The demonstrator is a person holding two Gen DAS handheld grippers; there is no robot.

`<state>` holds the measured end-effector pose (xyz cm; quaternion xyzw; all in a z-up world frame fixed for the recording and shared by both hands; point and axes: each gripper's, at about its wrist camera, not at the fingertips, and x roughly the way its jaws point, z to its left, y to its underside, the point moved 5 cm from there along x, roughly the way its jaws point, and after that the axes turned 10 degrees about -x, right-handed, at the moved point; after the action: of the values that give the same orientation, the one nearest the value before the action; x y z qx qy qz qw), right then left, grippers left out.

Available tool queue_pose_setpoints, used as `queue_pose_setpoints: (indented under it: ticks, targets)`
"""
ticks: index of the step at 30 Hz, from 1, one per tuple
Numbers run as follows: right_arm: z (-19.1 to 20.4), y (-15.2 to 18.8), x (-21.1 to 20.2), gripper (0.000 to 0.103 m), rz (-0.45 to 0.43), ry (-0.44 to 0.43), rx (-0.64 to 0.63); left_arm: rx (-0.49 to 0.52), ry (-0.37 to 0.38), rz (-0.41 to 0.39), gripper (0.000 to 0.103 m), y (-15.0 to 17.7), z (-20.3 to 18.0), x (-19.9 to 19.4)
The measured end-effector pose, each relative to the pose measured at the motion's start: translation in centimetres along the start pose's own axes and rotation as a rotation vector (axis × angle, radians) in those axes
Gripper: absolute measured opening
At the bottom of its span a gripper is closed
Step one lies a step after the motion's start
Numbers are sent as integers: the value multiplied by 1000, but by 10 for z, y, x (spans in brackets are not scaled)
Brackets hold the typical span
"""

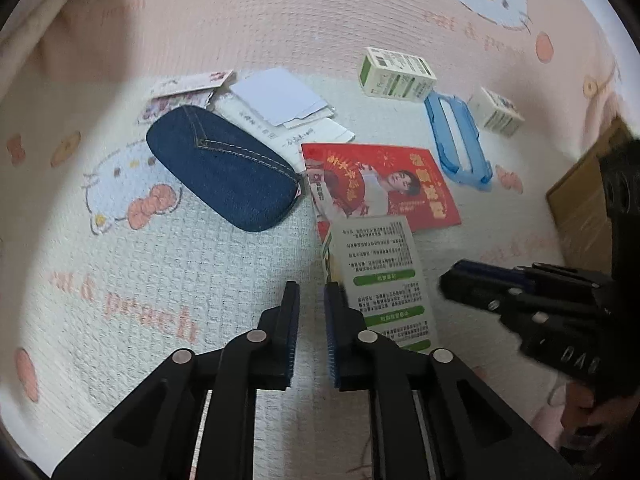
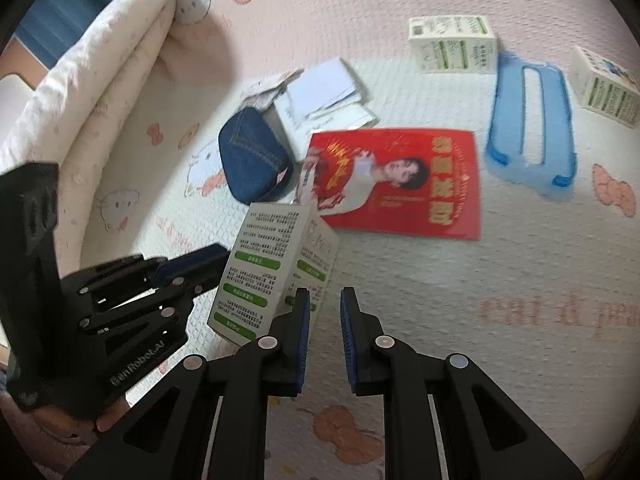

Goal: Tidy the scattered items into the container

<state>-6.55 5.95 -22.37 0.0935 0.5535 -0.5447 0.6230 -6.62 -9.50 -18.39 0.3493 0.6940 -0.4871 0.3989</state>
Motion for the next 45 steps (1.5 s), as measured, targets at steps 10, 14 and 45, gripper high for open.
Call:
queue_pose_setpoints:
  ticks: [10,14,45]
  targets:
    - [-66,-19,-26,19,-79,3,178,-189,115,-18,47,-42,8,9]
    - [-73,-26,-14,33,-46,7,176,-152,99,-36,47,-53,-7,20]
    - [-100,-29,-6,36,-100,77,205,19,120,213,61,-72,-67,94]
